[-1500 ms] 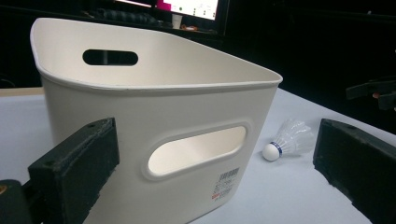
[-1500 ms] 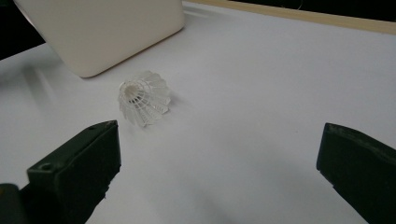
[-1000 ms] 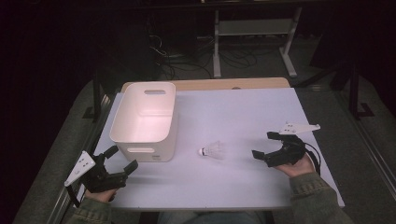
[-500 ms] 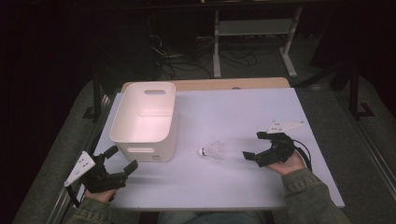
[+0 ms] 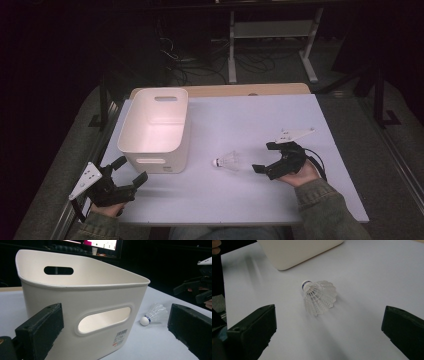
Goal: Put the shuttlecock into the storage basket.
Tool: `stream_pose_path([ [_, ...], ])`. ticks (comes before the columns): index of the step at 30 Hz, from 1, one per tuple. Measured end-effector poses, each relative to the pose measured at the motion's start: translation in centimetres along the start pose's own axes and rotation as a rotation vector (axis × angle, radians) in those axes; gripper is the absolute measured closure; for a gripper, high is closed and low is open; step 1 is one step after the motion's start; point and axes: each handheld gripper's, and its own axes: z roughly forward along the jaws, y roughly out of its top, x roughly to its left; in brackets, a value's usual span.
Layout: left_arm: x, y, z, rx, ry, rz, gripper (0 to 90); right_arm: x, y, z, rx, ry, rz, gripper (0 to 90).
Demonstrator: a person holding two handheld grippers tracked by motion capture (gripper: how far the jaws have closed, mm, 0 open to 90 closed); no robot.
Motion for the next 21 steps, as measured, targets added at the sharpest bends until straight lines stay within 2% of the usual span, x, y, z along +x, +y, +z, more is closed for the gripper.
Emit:
stream_pose_path([
  [21, 0.0, 0.0, 0.0, 0.0, 0.001, -0.002, 0.0, 1.3, 1.6, 3.0, 0.036, 0.057, -0.029, 0.0],
])
